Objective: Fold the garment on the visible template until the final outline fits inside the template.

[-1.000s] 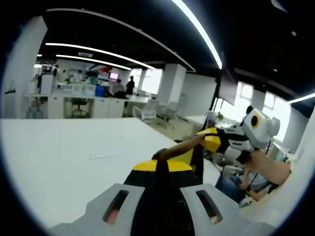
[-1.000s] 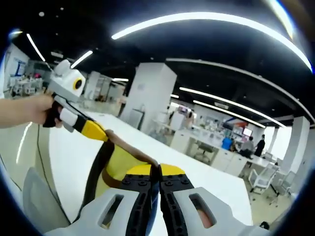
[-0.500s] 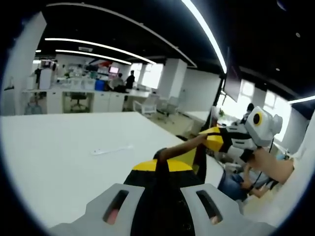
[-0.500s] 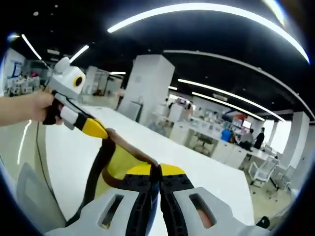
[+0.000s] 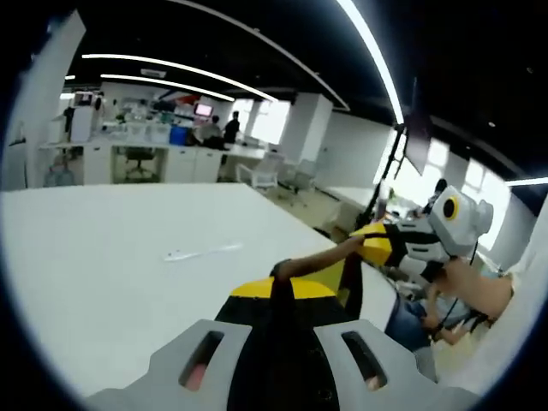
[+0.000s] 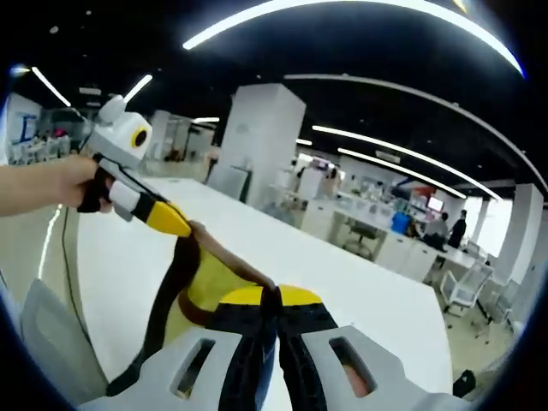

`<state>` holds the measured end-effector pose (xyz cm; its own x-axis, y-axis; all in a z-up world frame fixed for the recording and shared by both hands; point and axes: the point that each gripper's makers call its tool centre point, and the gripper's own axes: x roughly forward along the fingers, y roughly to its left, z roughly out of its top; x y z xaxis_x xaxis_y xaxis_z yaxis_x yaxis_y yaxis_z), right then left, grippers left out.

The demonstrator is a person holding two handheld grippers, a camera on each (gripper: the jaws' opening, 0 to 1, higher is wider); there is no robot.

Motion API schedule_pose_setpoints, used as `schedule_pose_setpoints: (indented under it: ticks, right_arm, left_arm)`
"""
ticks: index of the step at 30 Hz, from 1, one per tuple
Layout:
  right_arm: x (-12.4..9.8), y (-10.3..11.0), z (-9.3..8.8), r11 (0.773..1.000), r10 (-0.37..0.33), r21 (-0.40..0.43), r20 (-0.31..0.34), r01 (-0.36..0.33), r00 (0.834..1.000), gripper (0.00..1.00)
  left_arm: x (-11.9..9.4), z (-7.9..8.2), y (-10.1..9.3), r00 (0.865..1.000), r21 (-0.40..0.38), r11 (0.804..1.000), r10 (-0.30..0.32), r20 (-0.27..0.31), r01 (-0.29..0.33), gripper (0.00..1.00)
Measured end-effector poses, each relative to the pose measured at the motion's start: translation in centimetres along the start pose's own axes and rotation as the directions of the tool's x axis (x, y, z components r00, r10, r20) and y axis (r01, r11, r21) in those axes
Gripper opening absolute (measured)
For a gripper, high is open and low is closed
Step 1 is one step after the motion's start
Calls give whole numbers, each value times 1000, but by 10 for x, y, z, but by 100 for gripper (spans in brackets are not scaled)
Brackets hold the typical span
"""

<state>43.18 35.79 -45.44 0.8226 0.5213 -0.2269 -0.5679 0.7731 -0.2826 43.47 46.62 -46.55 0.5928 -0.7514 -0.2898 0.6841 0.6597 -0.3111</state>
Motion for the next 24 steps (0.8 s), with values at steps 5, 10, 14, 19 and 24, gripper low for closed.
schedule_pose_setpoints:
  ticks: [5,10,14,19,24]
  right_arm:
    - [12,-1,-10,1000,13,7,-21,-13,1000,4]
    - [24,-3,-17,1000,25,14,-32,-25,999,4]
    - [32,-7,-23,999,29,21,-40,-28,999,4]
    - [42,-12,-31,999,32,29,-53,-31,998,4]
    - [49,-14,-41,999,39,38,-70,-37,997,4]
  left_arm:
    - [8,-9,12,1000,-21,1000,4,-23,-5,1]
    - [15,-12,24,999,-32,999,13,-38,-14,1]
    - [23,-13,32,999,-35,999,17,-48,-19,1]
    - [32,-15,40,998,-41,999,16,-63,-19,1]
    - [41,-20,47,997,-47,999,15,-80,-19,1]
